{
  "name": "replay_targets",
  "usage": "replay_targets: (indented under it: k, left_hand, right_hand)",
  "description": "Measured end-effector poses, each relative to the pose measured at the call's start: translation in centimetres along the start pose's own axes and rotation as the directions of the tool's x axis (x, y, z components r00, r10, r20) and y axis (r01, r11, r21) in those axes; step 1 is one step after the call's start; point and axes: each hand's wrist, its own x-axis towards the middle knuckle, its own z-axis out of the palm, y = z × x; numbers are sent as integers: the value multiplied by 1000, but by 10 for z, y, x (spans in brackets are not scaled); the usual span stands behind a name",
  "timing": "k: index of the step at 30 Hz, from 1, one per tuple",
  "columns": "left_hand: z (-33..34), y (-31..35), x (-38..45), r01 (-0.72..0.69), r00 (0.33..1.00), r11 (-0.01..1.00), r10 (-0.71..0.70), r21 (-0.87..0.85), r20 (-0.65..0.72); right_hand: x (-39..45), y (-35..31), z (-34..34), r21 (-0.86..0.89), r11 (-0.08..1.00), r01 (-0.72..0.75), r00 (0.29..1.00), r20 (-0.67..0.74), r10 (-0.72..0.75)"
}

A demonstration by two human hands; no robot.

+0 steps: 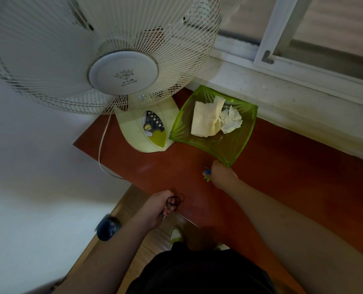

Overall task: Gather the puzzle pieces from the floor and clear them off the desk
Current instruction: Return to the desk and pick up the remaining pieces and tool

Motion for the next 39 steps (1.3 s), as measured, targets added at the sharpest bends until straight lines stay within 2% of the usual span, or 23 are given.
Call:
replay_targets:
  k: [6,15,23,25,27,29,31,33,36,39]
  left_hand:
    - [0,3,-1,-20,1000,1000,20,-13,-6]
    - [12,-3,-4,-13,1000,1000,13,-6,10]
    - [12,-14,-6,-1,1000,1000,1,-7,2]
    - [12,-15,-7,-3,1000,1000,3,-4,1]
    - [15,-14,-9,-7,1000,1000,7,-1,-5]
    - [19,-13,-11,-19,1000,1000,19,-6,3]
    - [24,-12,-13,-26,999,999,27,-29,26]
    - [31,-13,-15,-24,998,998,27,-57,55]
    - [45,-16,-16,-23,996,998,28,-63,83]
    - [62,-20,-15,3,993,1000,-1,-19,119]
  right_hand:
    - [-6,14,-1,46,999,27,999,33,-28]
    - [-20,30,7,170,968,187,982,-38,-183]
    - [-23,42,15,229,956,181,983,-47,-175]
    - [-25,45,17,354,926,130,991,-57,-117]
    - [-30,50,18,609,791,57,998,-27,-51]
    - [-40,58,18,856,511,-80,996,86,13]
    - [-54,68,17,961,220,-167,986,166,27]
    - [-67,81,16,985,16,-170,985,170,33]
    - [-83,97,12,967,-195,-164,982,178,56]
    - [-102,113,10,958,-248,-145,983,167,71]
